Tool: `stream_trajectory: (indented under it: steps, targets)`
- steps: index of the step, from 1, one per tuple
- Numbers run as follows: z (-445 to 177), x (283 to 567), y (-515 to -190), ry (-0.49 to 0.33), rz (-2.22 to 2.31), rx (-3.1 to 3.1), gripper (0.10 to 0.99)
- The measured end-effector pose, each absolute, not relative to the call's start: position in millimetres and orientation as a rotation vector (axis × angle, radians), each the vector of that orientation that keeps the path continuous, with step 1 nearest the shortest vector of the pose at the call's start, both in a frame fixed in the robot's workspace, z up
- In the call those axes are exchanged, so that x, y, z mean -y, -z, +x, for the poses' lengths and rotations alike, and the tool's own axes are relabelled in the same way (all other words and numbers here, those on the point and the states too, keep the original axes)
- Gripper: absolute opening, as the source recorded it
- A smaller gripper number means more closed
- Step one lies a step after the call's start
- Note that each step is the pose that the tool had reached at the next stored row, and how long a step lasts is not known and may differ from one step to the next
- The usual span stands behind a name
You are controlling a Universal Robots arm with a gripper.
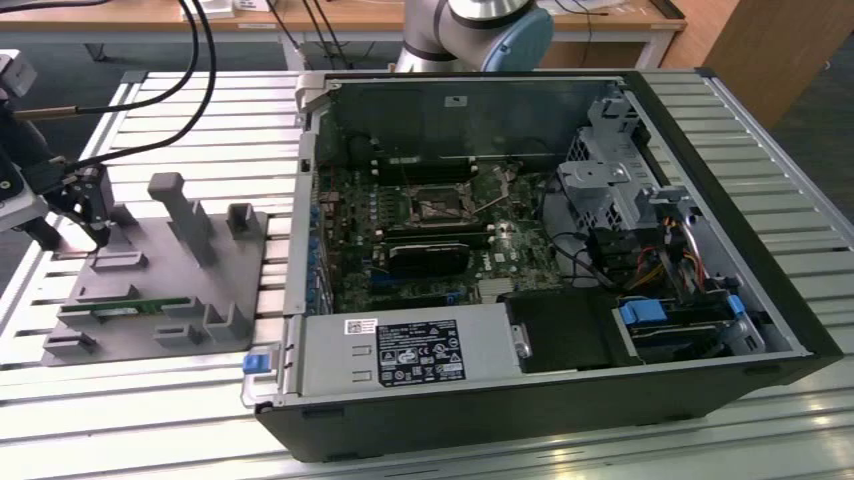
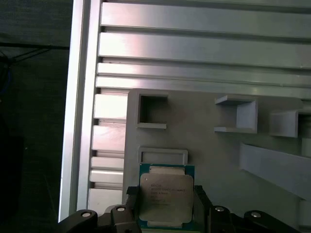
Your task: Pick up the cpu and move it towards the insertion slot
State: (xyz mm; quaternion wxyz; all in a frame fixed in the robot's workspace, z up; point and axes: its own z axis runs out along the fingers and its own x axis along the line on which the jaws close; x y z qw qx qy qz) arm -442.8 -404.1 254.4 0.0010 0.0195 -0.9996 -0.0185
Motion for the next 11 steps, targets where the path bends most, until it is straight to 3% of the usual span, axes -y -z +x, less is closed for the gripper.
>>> stream_trajectory:
  steps: [11]
  targets:
    - [-443, 404, -268, 0.058, 0.061, 3.139, 0.533]
